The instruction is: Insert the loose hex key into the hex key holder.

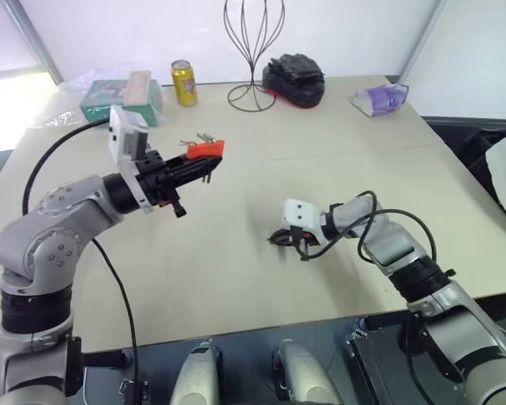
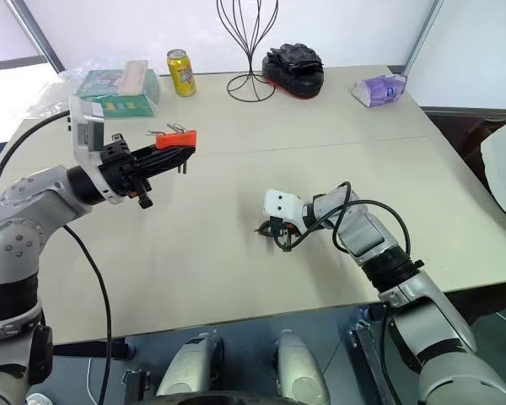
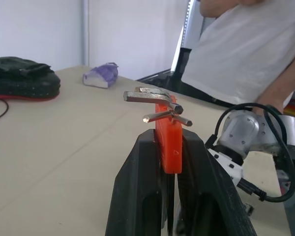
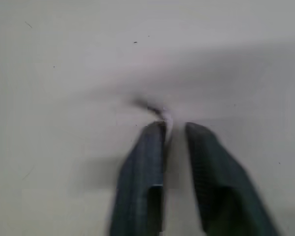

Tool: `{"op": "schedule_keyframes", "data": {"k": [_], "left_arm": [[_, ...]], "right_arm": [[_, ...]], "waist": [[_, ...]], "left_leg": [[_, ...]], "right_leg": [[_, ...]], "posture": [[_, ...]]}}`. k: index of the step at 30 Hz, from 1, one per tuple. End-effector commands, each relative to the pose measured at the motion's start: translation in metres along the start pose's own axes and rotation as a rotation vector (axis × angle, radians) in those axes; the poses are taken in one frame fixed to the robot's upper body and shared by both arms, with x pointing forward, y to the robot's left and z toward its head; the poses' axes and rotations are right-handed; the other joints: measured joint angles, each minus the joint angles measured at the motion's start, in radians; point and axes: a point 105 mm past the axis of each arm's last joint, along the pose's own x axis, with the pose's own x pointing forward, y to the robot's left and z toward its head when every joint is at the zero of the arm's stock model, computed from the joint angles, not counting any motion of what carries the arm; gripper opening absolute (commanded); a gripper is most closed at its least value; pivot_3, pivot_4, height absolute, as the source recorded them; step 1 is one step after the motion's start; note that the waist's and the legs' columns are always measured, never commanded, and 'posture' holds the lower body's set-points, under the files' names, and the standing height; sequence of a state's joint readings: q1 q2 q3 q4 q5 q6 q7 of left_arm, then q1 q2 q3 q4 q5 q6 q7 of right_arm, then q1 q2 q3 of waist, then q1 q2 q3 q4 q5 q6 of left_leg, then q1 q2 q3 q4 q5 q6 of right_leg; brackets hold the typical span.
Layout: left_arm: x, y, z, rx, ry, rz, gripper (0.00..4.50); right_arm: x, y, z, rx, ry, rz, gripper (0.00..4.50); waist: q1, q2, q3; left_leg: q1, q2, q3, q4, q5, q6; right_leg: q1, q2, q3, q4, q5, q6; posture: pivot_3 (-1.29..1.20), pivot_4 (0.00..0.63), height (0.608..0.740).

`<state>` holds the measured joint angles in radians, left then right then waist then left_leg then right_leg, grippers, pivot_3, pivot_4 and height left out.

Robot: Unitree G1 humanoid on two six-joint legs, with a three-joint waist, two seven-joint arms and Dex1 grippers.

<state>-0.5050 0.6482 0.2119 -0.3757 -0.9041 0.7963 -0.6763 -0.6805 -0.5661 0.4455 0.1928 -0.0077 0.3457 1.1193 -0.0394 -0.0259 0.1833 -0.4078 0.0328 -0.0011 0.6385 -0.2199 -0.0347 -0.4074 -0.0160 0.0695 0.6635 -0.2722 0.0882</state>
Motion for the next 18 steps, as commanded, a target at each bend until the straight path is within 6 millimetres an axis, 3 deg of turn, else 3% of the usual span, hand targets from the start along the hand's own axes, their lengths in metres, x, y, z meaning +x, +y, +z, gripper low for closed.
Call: {"op": "schedule_keyframes", "data": {"k": [1,5,9,13,15,18], "left_arm": [[-0.001,-0.005,0.011,0.045,-0.036,-0.009,0.0],[0.0,-0.005,0.011,0.043,-0.041,-0.008,0.0],[0.001,-0.003,0.012,0.043,-0.053,0.001,0.0],[0.004,0.0,0.013,0.046,-0.068,0.01,0.0],[0.006,0.002,0.014,0.048,-0.083,0.021,0.0],[0.008,0.004,0.015,0.049,-0.099,0.031,0.0]], "right_arm": [[-0.001,-0.004,-0.016,0.06,0.055,-0.041,0.06],[-0.006,-0.019,0.002,0.049,-0.053,-0.175,0.06],[-0.027,-0.054,0.052,-0.026,-0.327,-0.478,0.06],[-0.081,-0.094,0.103,-0.066,-0.591,-0.897,0.06],[-0.104,-0.099,0.125,-0.109,-0.7,-1.017,0.06],[-0.122,-0.095,0.152,-0.147,-0.843,-1.089,0.06]], "waist": [[0.001,0.0,0.0],[0.0,0.0,0.0],[-0.003,0.0,0.001],[-0.005,0.0,0.001],[-0.004,0.0,0.001],[-0.003,0.0,0.001]], "left_leg": [[0.0,0.0,0.0,0.0,0.0,0.0],[0.0,0.0,-0.001,0.0,0.0,0.0],[-0.001,0.0,0.0,0.0,0.0,0.0],[-0.003,0.0,0.0,-0.002,0.0,0.0],[-0.003,0.0,0.001,-0.004,0.0,0.0],[-0.003,0.0,0.001,-0.006,0.0,0.0]], "right_leg": [[0.0,0.0,0.0,0.0,0.0,0.0],[0.0,0.0,0.0,0.0,0.001,0.001],[-0.002,0.0,0.0,0.0,0.001,0.001],[-0.004,0.0,0.001,0.0,0.001,0.002],[-0.005,0.0,0.001,0.0,0.001,0.002],[-0.005,0.0,0.001,-0.002,0.001,0.002]], "posture": [[0.0,0.15,0.74],[0.0,0.15,0.74],[0.0,0.15,0.74],[0.0,0.15,0.74],[0.0,0.15,0.74],[0.0,0.15,0.74]]}}
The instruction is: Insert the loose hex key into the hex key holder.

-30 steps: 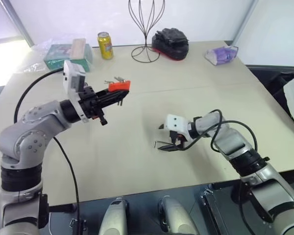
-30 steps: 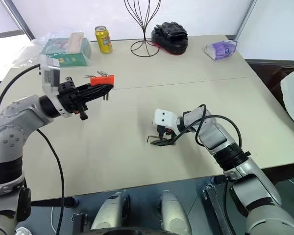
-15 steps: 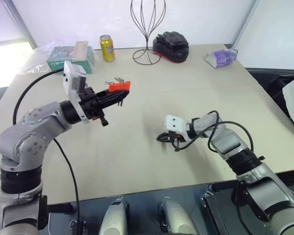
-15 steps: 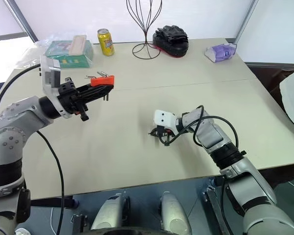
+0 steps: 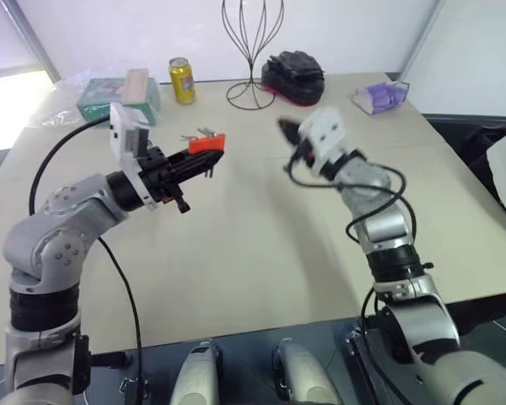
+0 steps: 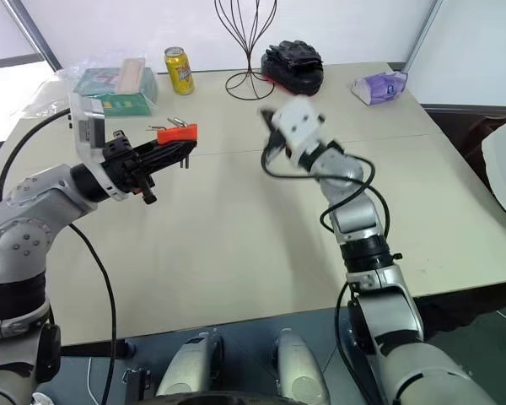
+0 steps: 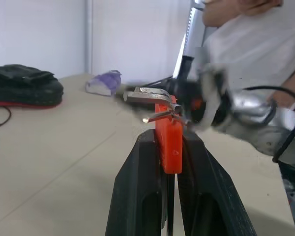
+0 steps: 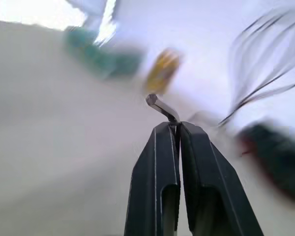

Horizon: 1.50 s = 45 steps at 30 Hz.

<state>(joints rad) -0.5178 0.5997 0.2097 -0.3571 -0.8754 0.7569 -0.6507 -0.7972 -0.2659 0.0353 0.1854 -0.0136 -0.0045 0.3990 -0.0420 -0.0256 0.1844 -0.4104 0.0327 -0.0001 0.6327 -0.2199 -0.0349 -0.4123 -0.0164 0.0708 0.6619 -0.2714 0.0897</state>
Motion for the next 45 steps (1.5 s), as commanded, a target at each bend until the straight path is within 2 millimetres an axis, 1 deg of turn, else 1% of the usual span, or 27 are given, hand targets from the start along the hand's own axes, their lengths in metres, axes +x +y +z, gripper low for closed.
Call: {"op": "schedule_keyframes", "data": {"k": [1,3,8,11,15,20,24,28,45], "left_arm": [[0.005,-0.001,0.012,0.044,-0.05,0.0,0.0],[0.007,0.001,0.011,0.05,-0.059,0.007,0.0],[0.018,0.002,0.016,0.052,-0.106,0.011,0.0],[0.025,0.0,0.016,0.052,-0.12,0.002,0.0],[0.032,0.0,0.018,0.051,-0.141,-0.003,0.0],[0.036,0.002,0.022,0.06,-0.165,0.006,0.0],[0.038,0.003,0.025,0.067,-0.18,0.007,0.0],[0.04,0.003,0.031,0.074,-0.197,0.005,0.0],[0.043,0.004,0.036,0.076,-0.219,0.001,0.0]], "right_arm": [[0.004,-0.01,0.045,-0.005,-0.196,-0.098,0.06],[0.007,-0.005,0.063,0.061,-0.27,-0.103,0.06],[0.016,0.019,0.096,0.266,-0.372,-0.013,0.06],[0.021,0.025,0.111,0.348,-0.409,0.035,0.06],[0.025,0.029,0.123,0.413,-0.432,0.088,0.06],[0.025,0.036,0.126,0.459,-0.43,0.146,0.06],[0.024,0.039,0.124,0.479,-0.421,0.163,0.06],[0.023,0.04,0.123,0.483,-0.418,0.16,0.06],[0.022,0.041,0.125,0.485,-0.413,0.168,0.06]], "waist": [[-0.001,0.0,0.0],[-0.002,0.0,0.0],[-0.002,0.0,0.0],[-0.002,0.0,0.0],[0.0,0.0,0.0],[-0.002,0.0,0.0],[-0.003,0.0,0.0],[-0.002,0.0,0.0],[-0.002,0.0,0.0]], "left_leg": [[0.0,0.0,0.0,0.0,0.0,0.0],[0.0,0.0,0.0,-0.001,0.0,0.0],[0.0,0.0,0.0,-0.001,0.0,0.0],[0.0,0.0,0.0,-0.001,0.0,0.0],[0.0,0.0,0.0,-0.001,0.0,0.0],[0.0,0.0,0.0,-0.001,0.0,0.0],[0.0,0.0,0.0,-0.002,0.0,0.0],[0.0,0.0,0.0,-0.002,0.0,0.0],[-0.001,0.0,0.001,-0.003,0.0,0.0]], "right_leg": [[0.0,0.0,0.0,0.0,0.0,0.0],[0.0,0.0,0.0,-0.001,0.0,0.0],[0.0,0.0,0.0,0.0,0.0,0.0],[0.0,0.0,0.0,0.0,0.0,0.0],[0.0,-0.001,0.0,0.0,0.0,0.0],[0.0,-0.001,0.0,0.0,0.0,0.0],[-0.001,0.0,0.0,-0.001,0.0,0.0],[-0.001,0.0,0.0,-0.001,0.0,0.0],[-0.001,0.0,0.0,-0.002,0.0,0.0]], "posture": [[0.0,0.15,0.74],[0.0,0.15,0.74],[0.0,0.15,0.74],[0.0,0.15,0.74],[0.0,0.15,0.74],[0.0,0.15,0.74],[0.0,0.15,0.74],[0.0,0.15,0.74],[0.0,0.15,0.74]]}}
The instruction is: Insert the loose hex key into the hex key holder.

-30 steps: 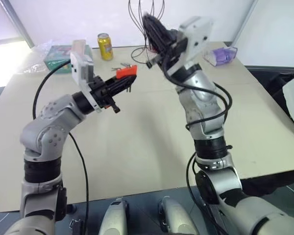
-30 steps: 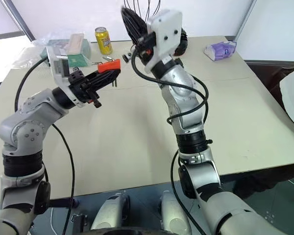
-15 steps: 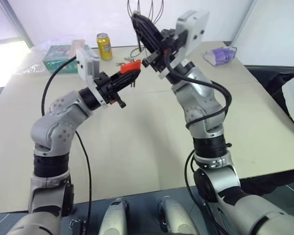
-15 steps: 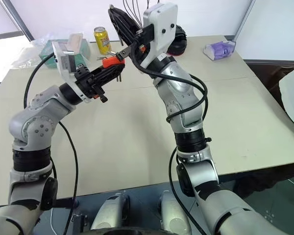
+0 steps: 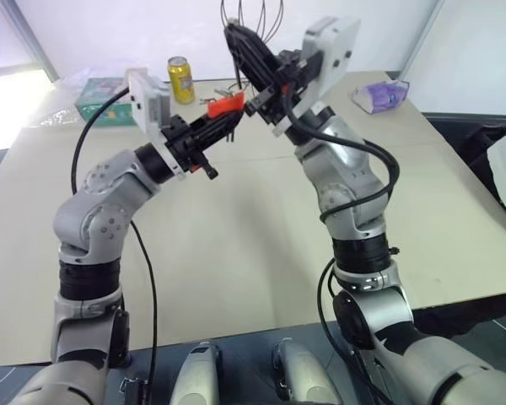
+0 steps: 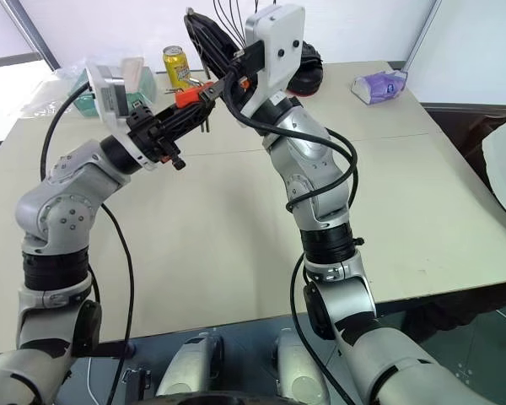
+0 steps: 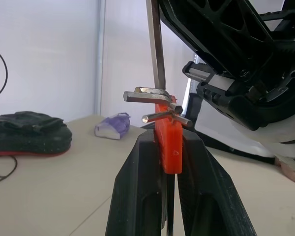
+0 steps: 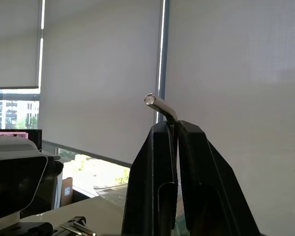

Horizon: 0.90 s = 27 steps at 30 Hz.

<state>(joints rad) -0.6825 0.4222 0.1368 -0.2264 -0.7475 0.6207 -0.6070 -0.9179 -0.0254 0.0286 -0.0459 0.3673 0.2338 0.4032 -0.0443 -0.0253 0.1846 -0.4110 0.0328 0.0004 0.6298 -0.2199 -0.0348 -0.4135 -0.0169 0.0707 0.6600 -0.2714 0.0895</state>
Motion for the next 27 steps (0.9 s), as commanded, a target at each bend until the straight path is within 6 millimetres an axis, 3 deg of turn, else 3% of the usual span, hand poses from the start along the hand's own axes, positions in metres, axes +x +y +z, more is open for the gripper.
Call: {"op": "schedule_keyframes", "data": {"k": [1,27], "left_arm": [[0.0027,-0.0018,0.0172,0.042,-0.057,-0.011,0.0],[0.0036,0.001,0.0248,0.046,-0.099,0.01,0.0]], "right_arm": [[0.0021,0.0067,0.0178,-0.017,-0.062,0.026,0.06],[0.0024,0.0052,0.0186,0.005,-0.068,0.004,0.06]], "waist": [[0.0,0.0,0.0],[0.0,0.0,0.0]], "left_leg": [[0.0,0.0,0.0,0.0,0.0,0.0],[-0.001,0.0,0.0,-0.003,0.0,0.0]], "right_leg": [[0.0,0.0,0.0,0.0,0.0,0.0],[0.0,0.0,0.0,-0.004,0.0,0.0]], "posture": [[0.0,0.15,0.74],[0.0,0.15,0.74]]}}
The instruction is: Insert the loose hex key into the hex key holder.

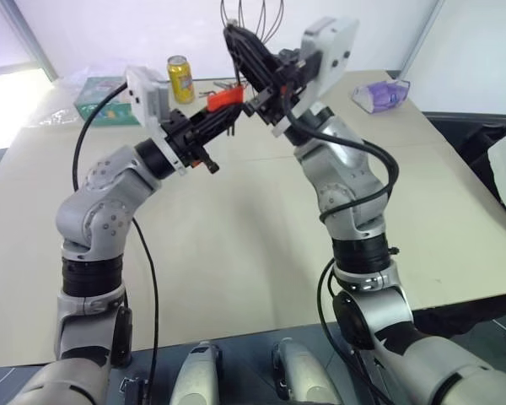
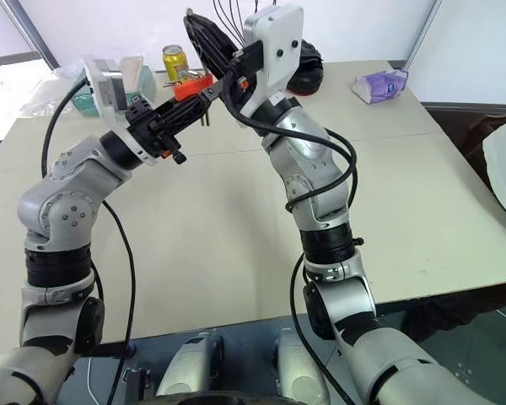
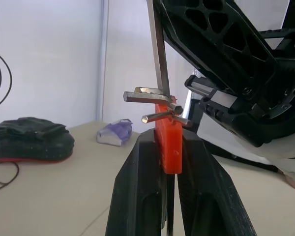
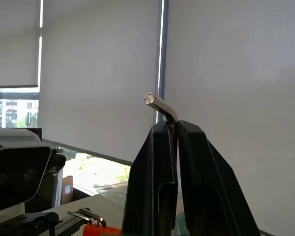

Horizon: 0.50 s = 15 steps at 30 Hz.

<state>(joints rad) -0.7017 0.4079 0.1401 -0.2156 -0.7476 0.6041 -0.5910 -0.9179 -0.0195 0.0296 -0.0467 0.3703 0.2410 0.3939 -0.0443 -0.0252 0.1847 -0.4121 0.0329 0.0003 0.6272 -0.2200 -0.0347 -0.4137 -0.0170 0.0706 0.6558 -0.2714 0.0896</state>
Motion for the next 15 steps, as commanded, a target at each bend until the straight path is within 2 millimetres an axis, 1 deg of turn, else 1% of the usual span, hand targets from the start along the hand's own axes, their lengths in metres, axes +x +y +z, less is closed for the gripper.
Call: {"op": "schedule_keyframes", "data": {"k": [1,7,10,13,15], "left_arm": [[0.0002,0.0002,0.0199,0.042,-0.071,0.002,0.0],[-0.0003,0.0024,0.0242,0.048,-0.086,0.012,0.0],[-0.0001,0.0034,0.027,0.049,-0.096,0.015,0.0],[0.0,0.0039,0.028,0.05,-0.099,0.017,0.0],[-0.0002,0.0038,0.0282,0.05,-0.1,0.018,0.0]], "right_arm": [[0.0017,0.0043,0.0199,-0.002,-0.073,0.007,0.06],[0.0013,0.0016,0.0201,0.004,-0.075,-0.005,0.06],[0.0008,-0.0003,0.0183,0.003,-0.067,-0.012,1.04],[-0.0002,-0.0009,0.0152,0.0,-0.047,-0.01,2.49],[-0.0028,0.0,0.0115,-0.003,-0.019,0.005,3.59]], "waist": [[0.0,0.0,0.0],[0.0,0.0,0.0],[0.0,0.0,0.0],[0.0,0.0,0.0],[0.0,0.0,0.0]], "left_leg": [[0.0,0.0,0.0,0.0,0.0,0.0],[0.0,0.0,0.0,0.0,0.0,0.0],[-0.001,0.0,0.0,0.0,0.0,0.0],[-0.001,0.0,0.0,-0.001,0.0,0.0],[-0.001,0.0,0.0,-0.001,0.0,0.0]], "right_leg": [[0.0,0.0,0.0,0.0,0.0,0.0],[0.0,0.0,0.0,-0.001,0.0,0.0],[0.0,0.0,0.0,-0.001,0.0,0.0],[0.0,0.0,0.0,-0.001,0.0,0.0],[-0.001,0.0,0.0,-0.001,0.0,0.0]], "posture": [[0.0,0.15,0.74],[0.0,0.15,0.74],[0.0,0.15,0.74],[0.0,0.15,0.74],[0.0,0.15,0.74]]}}
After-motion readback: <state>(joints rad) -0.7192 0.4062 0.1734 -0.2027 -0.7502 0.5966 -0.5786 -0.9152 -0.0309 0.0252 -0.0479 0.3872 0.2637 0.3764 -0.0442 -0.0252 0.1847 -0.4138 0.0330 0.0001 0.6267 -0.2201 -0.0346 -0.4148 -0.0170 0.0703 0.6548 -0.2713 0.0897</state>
